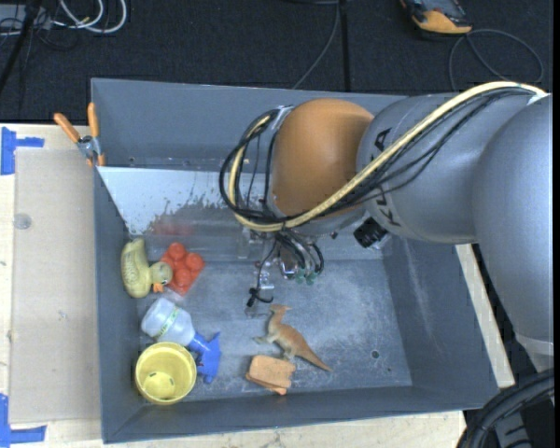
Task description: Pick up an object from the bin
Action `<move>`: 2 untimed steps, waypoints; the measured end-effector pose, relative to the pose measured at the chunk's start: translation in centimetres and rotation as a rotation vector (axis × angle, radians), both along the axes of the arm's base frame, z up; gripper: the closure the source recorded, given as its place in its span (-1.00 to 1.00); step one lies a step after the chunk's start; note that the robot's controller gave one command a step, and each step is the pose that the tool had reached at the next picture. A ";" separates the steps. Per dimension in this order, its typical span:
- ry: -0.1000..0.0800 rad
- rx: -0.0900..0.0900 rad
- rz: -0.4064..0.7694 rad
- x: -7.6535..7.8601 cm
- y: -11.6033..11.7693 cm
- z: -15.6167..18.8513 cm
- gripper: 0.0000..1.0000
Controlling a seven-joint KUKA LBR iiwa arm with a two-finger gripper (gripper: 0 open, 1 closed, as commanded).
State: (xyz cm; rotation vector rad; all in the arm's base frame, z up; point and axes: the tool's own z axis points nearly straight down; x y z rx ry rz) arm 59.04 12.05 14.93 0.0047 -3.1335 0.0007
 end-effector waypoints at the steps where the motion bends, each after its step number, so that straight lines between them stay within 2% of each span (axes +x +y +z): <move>1: -0.006 0.001 -0.002 0.1 0.0 0.5 -1.00; 2: -0.015 0.003 0.070 -2.0 -1.2 -1.6 -1.00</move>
Offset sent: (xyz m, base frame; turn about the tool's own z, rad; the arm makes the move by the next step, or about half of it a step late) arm -0.0665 -0.0428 -0.0635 -0.1838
